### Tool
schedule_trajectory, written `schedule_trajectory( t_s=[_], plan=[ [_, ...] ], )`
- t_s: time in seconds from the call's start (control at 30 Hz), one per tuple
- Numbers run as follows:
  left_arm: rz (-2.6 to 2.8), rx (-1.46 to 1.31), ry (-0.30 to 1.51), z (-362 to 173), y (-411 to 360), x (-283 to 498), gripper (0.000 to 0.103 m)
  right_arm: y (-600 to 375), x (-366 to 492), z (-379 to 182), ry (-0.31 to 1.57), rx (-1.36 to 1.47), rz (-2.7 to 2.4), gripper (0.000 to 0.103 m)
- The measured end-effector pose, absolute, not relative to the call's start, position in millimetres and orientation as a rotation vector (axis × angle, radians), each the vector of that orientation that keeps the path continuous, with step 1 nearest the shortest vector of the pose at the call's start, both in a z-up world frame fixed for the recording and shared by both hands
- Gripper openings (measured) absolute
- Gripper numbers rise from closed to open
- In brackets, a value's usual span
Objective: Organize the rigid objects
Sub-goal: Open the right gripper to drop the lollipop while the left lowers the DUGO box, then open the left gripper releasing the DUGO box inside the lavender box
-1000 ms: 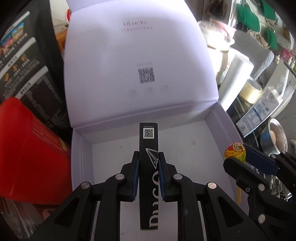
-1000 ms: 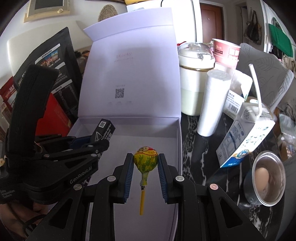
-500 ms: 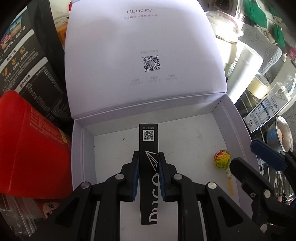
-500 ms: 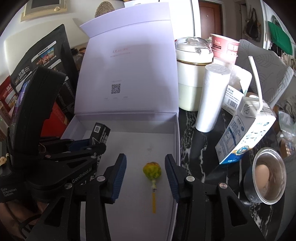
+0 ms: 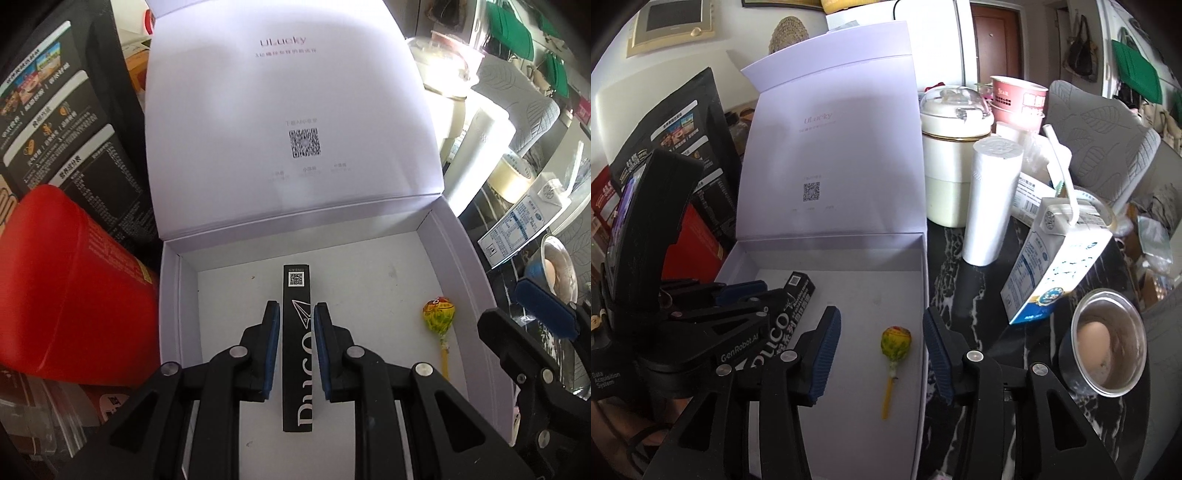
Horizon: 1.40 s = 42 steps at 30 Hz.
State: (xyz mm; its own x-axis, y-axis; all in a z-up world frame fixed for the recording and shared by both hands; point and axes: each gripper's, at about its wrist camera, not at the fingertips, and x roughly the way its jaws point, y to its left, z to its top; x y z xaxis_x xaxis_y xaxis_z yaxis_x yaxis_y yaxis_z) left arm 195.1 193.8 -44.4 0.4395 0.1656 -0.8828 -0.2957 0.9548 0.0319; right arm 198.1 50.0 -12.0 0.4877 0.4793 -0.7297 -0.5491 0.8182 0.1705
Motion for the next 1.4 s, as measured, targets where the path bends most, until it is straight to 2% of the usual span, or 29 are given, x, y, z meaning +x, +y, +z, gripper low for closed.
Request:
schedule_trajectory(
  t_s=[0.7, 1.03, 1.2, 1.3, 1.37, 1.4],
  plan=[
    [0.258, -0.097, 0.917, 39.2, 162.1, 137.3, 0.019, 10.7, 143.4, 49.9, 0.731, -0.09, 0.586, 0.046],
    [0.245, -0.073, 0.827, 71.0, 139.8, 103.1, 0.019, -17.7, 102.7, 83.5, 0.64, -0.094, 0.552, 0.055],
    [0.25, -0.034, 0.795, 80.8, 126.8, 87.6, 0.019, -30.8, 85.8, 94.1, 0.607, -0.093, 0.532, 0.056],
    [0.223, -0.04, 0.788, 84.3, 120.9, 79.3, 0.019, -41.7, 75.4, 100.9, 0.581, -0.091, 0.505, 0.064],
    [0.213, -0.035, 0.783, 84.9, 116.0, 74.2, 0.021, -50.2, 67.6, 105.7, 0.562, -0.085, 0.49, 0.068],
    [0.207, -0.032, 0.779, 85.3, 113.7, 72.0, 0.032, -54.7, 63.0, 108.6, 0.553, -0.084, 0.481, 0.07]
  ],
)
